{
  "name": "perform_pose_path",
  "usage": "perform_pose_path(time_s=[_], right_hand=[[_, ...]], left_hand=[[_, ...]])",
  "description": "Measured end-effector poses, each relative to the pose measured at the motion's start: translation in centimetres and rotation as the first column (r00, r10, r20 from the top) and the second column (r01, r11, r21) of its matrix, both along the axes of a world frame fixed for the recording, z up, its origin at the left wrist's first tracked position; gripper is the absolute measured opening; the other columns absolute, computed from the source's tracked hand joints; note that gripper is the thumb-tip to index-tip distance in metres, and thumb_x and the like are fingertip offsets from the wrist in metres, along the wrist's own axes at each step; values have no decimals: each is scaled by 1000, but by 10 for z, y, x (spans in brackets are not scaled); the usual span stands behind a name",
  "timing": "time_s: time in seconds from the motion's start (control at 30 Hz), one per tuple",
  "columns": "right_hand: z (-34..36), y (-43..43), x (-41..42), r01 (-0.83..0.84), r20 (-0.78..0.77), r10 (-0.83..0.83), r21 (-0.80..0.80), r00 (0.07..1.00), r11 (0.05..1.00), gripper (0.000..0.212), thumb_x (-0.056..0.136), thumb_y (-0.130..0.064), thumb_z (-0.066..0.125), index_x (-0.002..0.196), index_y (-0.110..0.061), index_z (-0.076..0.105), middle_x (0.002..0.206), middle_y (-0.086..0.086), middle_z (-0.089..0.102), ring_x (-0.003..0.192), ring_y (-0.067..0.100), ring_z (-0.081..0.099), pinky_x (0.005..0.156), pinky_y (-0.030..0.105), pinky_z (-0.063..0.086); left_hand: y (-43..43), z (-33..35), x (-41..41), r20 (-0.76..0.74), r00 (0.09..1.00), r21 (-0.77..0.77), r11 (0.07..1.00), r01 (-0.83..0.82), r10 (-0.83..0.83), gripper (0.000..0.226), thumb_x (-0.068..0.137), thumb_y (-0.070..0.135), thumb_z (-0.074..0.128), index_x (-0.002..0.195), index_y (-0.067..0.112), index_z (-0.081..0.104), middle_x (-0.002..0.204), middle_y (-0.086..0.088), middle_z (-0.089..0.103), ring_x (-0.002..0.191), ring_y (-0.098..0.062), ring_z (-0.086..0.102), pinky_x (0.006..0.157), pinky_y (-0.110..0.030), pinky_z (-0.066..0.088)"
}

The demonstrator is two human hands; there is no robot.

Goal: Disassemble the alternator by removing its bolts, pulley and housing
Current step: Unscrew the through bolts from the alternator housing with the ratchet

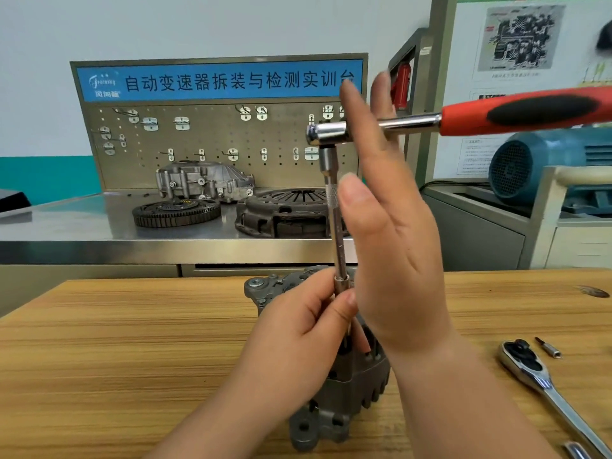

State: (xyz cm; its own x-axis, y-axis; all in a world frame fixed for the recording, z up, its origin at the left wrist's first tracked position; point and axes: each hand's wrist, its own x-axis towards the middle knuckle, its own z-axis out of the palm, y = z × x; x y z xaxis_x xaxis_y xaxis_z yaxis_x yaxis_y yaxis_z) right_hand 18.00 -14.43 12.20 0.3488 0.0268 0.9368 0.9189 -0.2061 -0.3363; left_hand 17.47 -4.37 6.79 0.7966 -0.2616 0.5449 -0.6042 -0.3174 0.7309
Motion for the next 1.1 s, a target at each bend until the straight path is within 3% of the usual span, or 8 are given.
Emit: perform_pose_path(time_s=[0.1, 0.3, 0.47, 0.6, 0.73, 0.83, 0.97, 1.1], right_hand=[[2, 1, -2, -8, -8, 8, -1, 1000, 1000, 58, 94, -25, 34, 150, -12, 26, 162, 5, 16, 142, -8, 16, 112, 13, 17], [3, -2, -1, -229, -128, 259, 208, 957, 951, 69, 89, -33, 39, 154, -20, 17, 157, -9, 30, 139, -9, 26, 114, 15, 24], [-1, 2, 0, -23, -37, 25, 55, 999, 998, 64, 92, -30, 38, 152, -18, 21, 161, -10, 18, 146, -1, 12, 122, 36, 10], [2, 1, -2, -25, -22, 25, -5, 999, 1000, 61, 93, -29, 35, 151, -14, 25, 163, 2, 12, 143, -8, 13, 113, 12, 14], [2, -1, -2, -174, -111, 184, 96, 977, 980, 67, 91, -34, 37, 154, -23, 16, 155, -24, 22, 139, -14, 18, 109, 8, 19], [0, -3, 1, -124, -149, 145, 142, 978, 982, 70, 87, -43, 38, 153, -35, 16, 147, -38, 23, 143, -10, 11, 117, 23, 12], [1, 2, -4, -25, -71, 26, 16, 997, 1000, 64, 91, -36, 35, 152, -24, 22, 157, -19, 14, 144, -8, 8, 119, 20, 5], [4, 2, -7, -149, -108, 152, 35, 982, 988, 63, 91, -33, 35, 152, -22, 22, 161, -10, 16, 137, -17, 17, 109, 6, 17]], left_hand=[[0, 1, 0, -18, 1000, -17, 1000, 7, -7, 21, 95, 38, 47, 82, 27, 60, 71, 15, 70, 67, -5, 62, 65, -37, 53], [1, -1, -1, -9, 996, -8, 996, 88, -88, 37, 88, 57, 40, 98, 30, 63, 86, 16, 72, 81, -10, 66, 74, -40, 53], [-1, 0, -1, -11, 1000, -18, 1000, 24, -25, 27, 94, 45, 42, 85, 29, 61, 73, 18, 70, 68, -2, 62, 65, -30, 52], [0, 1, 0, -50, 998, -38, 999, 26, -28, 30, 85, 44, 44, 79, 20, 61, 70, 14, 70, 67, -7, 62, 66, -36, 53], [0, -2, 0, -33, 997, -59, 996, 71, -73, 34, 91, 50, 43, 89, 23, 64, 80, 12, 72, 76, -10, 65, 70, -40, 54], [-2, -2, -2, -15, 998, -52, 996, 68, -68, 42, 85, 61, 39, 94, 28, 64, 84, 15, 72, 81, -11, 66, 76, -44, 54], [-2, -1, 0, -13, 1000, -30, 1000, -9, 9, 28, 92, 46, 41, 81, 30, 61, 69, 18, 69, 63, 2, 59, 58, -17, 48], [-3, 1, 0, -35, 999, -32, 999, -8, 7, 24, 94, 40, 45, 80, 27, 62, 69, 15, 70, 63, 0, 60, 58, -18, 47]])
